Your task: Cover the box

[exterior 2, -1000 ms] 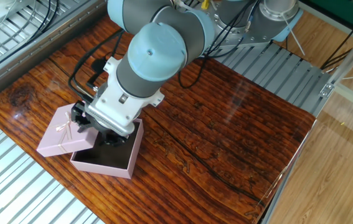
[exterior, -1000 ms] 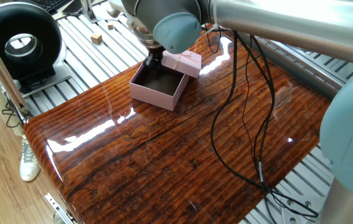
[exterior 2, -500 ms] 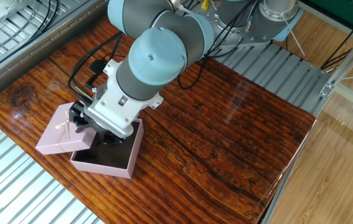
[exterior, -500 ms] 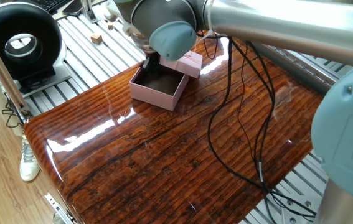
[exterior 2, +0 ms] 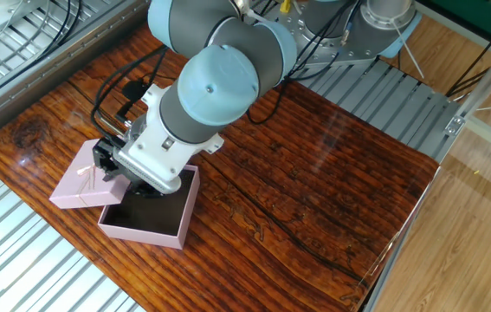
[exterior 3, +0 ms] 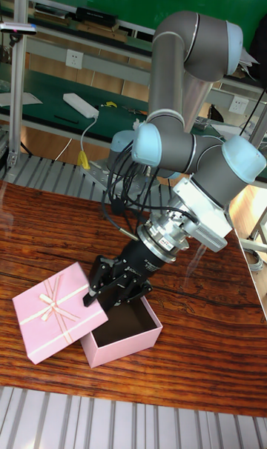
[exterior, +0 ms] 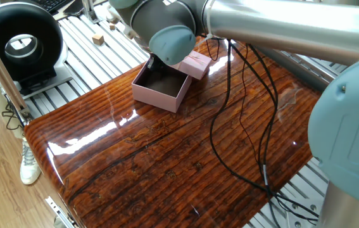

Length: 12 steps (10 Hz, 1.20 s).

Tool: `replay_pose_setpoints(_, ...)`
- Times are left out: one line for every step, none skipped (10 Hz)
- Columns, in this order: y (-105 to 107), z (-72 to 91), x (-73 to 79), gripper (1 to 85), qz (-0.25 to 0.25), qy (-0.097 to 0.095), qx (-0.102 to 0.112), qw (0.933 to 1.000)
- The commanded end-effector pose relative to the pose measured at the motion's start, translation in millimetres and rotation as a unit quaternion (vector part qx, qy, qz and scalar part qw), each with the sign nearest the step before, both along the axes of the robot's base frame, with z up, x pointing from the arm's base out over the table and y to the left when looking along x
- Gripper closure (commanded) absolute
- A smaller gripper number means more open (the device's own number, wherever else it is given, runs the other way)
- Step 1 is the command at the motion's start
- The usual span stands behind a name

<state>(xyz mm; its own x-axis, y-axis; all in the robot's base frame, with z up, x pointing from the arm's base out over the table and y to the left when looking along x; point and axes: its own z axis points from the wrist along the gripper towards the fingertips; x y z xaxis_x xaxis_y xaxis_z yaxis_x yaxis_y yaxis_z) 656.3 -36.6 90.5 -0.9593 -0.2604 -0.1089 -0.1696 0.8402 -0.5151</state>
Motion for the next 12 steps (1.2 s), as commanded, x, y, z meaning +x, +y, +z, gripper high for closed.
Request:
replay_pose_setpoints(-2, 5.7, -4.8, 46.3, -0.012, 0.007, 0.003, 0.9999)
replay_pose_setpoints(-2, 11.6, -6.7, 46.7, -0.013, 0.012, 0.008, 0.9998)
replay_pose_setpoints(1, 18.8, -7.4, 46.7, -0.017, 0.019, 0.014, 0.9996)
replay_pose_setpoints(6, 25.6, -7.0, 46.7, -0.021, 0.023, 0.021, 0.9993)
replay_pose_setpoints(8, 27.4, -3.4, 46.7, -0.016, 0.021, 0.030, 0.9992)
replay_pose_setpoints(10, 27.8, 0.5, 46.7, -0.012, 0.018, 0.034, 0.9992)
replay_pose_setpoints(12, 28.0, 3.4, 46.7, -0.012, 0.013, 0.041, 0.9990)
replay_pose_setpoints(18, 26.2, 6.0, 46.7, -0.018, 0.008, 0.058, 0.9981)
replay_pose_setpoints(23, 24.9, 7.9, 46.7, -0.021, 0.004, 0.070, 0.9973)
replay_pose_setpoints(28, 22.7, 7.8, 46.7, -0.032, 0.000, 0.083, 0.9960)
replay_pose_setpoints(26, 22.5, 7.8, 46.7, -0.032, 0.001, 0.080, 0.9963)
replay_pose_setpoints(25, 22.4, 8.3, 47.0, -0.032, 0.000, 0.078, 0.9965)
